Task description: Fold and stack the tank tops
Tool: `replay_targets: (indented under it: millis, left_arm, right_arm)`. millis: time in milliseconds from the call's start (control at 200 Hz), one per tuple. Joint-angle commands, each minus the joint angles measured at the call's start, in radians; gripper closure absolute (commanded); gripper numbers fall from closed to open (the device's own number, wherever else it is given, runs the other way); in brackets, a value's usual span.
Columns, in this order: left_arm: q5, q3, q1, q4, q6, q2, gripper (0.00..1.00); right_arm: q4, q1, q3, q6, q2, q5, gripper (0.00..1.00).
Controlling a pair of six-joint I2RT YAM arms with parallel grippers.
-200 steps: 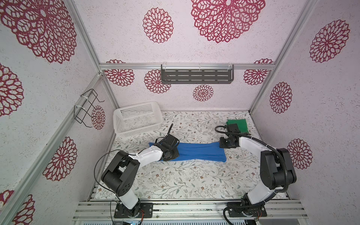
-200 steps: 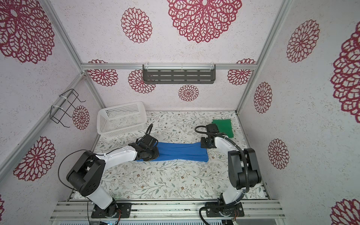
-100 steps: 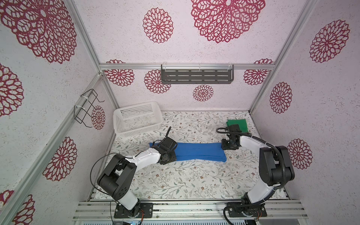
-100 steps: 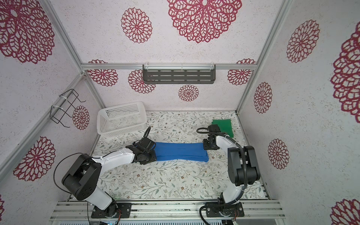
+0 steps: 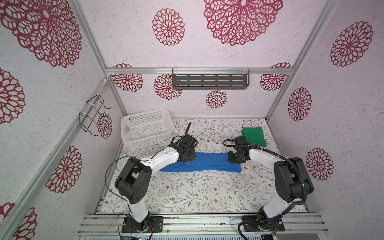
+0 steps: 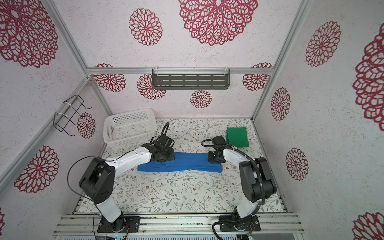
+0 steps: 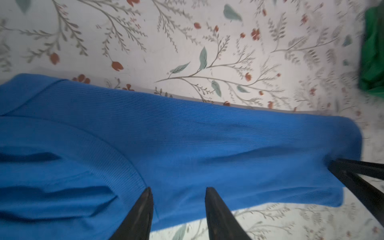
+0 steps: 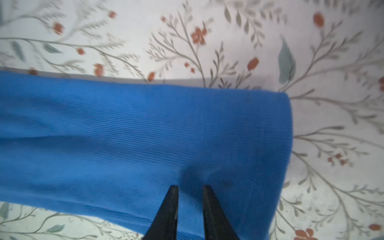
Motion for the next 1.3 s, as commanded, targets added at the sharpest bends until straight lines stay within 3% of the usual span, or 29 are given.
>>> replay_targets:
  millis: [0,140,260,335,400,445,490,560,696,911,1121,1291]
  left_arm:
    - [0.041,-0.053,0.005,0.031,0.006,0.067,0.56]
    - [0.057,-0.151,0.008,0.048,-0.024,0.061,0.57]
    - [-0.011,-0.184,0.007,-0.025,-0.02,-0.055,0.54]
    - [-0.064,-0.165,0.01,-0.09,-0.004,-0.132,0.47]
    - [-0.09,-0.137,0.027,-0.14,0.007,-0.17,0.44]
    - [-0.091,-0.126,0.045,-0.158,0.011,-0.179,0.43]
    - [-0.092,-0.129,0.063,-0.153,0.012,-0.175,0.43]
    - [-0.066,-0.139,0.091,-0.151,0.001,-0.15,0.44]
    - [-0.047,-0.191,0.12,-0.079,-0.012,-0.08,0.49]
    - [0.011,-0.105,0.13,0.001,0.012,0.136,0.55]
    - [0.035,0.195,0.144,-0.075,0.118,0.396,0.55]
    - [0.094,0.548,0.14,-0.182,0.233,0.571,0.52]
  right_arm:
    - [-0.016,-0.011,-0.008,0.058,0.005,0.086,0.79]
    - [-0.013,-0.04,-0.067,0.085,-0.022,0.086,0.82]
    - [0.0,-0.04,-0.099,0.04,-0.123,0.136,0.85]
    - [0.047,-0.041,-0.127,-0.005,-0.208,0.123,0.68]
    - [0.066,-0.052,-0.135,-0.019,-0.236,0.085,0.4]
    - [0.052,-0.057,-0.115,-0.023,-0.217,0.064,0.36]
    - [0.018,-0.057,-0.081,-0.043,-0.177,0.028,0.38]
    - [0.009,-0.032,-0.051,-0.053,-0.134,-0.016,0.48]
    - [0.041,0.027,-0.019,-0.033,-0.08,-0.01,0.71]
    - [0.077,0.029,-0.019,-0.033,0.036,0.019,0.9]
    - [0.089,0.044,-0.192,0.085,-0.063,0.029,0.9]
    - [0.087,0.176,-0.387,0.228,-0.241,0.027,0.89]
